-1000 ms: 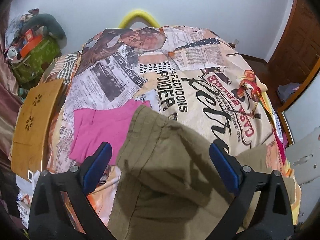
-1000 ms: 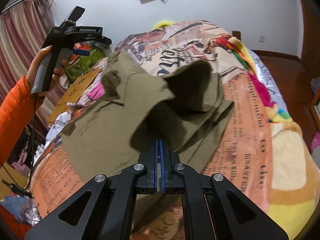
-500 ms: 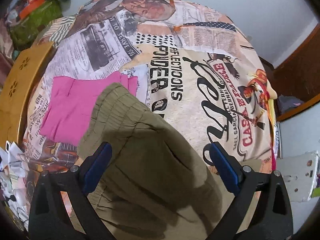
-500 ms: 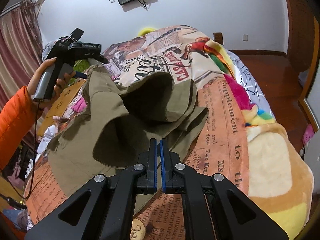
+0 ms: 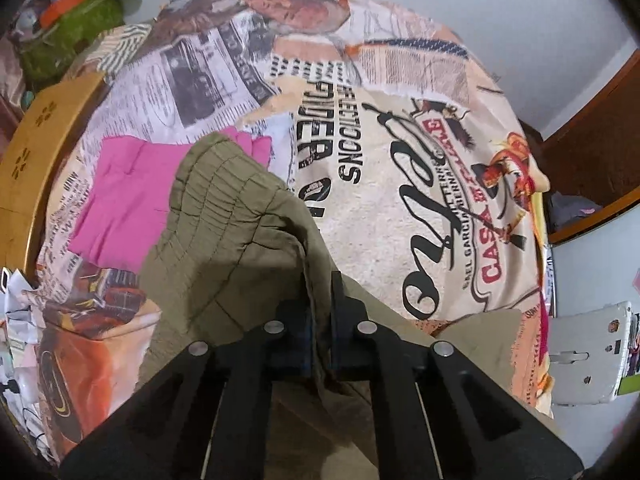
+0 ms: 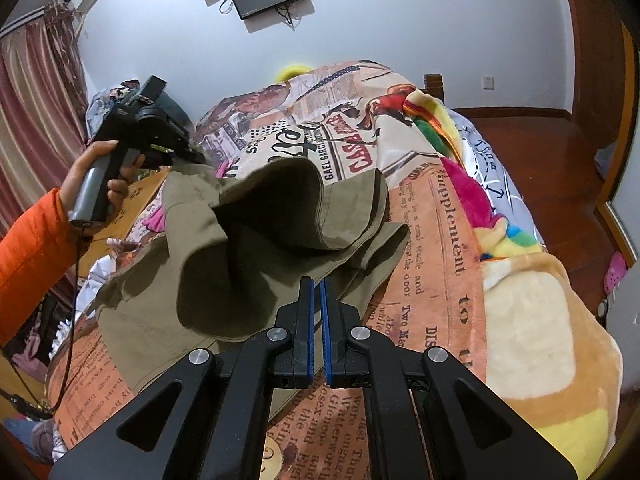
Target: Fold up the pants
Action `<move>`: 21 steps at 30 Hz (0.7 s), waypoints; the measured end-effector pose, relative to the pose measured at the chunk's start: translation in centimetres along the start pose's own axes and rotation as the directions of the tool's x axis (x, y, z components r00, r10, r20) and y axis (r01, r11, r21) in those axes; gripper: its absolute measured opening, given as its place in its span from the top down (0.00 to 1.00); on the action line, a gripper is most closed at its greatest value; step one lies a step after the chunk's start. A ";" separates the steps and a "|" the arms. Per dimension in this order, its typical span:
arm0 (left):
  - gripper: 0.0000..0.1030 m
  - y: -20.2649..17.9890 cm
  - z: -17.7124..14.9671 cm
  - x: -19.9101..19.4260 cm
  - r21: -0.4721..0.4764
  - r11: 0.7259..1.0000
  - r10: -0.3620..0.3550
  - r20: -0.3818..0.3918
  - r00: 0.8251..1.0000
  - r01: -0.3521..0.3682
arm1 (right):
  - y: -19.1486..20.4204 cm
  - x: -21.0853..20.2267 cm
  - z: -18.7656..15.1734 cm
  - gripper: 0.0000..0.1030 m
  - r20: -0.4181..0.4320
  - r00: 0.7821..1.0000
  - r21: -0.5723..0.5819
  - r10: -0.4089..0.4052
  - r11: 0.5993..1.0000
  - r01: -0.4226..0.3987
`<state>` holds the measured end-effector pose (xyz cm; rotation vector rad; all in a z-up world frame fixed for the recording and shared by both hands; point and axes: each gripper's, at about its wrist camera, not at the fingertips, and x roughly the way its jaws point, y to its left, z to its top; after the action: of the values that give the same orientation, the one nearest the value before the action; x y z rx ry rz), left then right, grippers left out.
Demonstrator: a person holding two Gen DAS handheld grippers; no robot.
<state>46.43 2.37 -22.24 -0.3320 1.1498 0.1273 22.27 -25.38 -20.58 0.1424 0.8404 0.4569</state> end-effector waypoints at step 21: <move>0.94 6.4 -12.8 -10.4 0.155 0.988 0.001 0.098 0.995 -0.016 | 4.2 -3.3 -0.2 0.87 0.046 0.999 -0.065 -0.022 0.998 0.025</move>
<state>29.32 4.99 -18.64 -0.1802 1.0568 0.0599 18.82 -23.08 -17.24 0.0813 0.7814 0.4570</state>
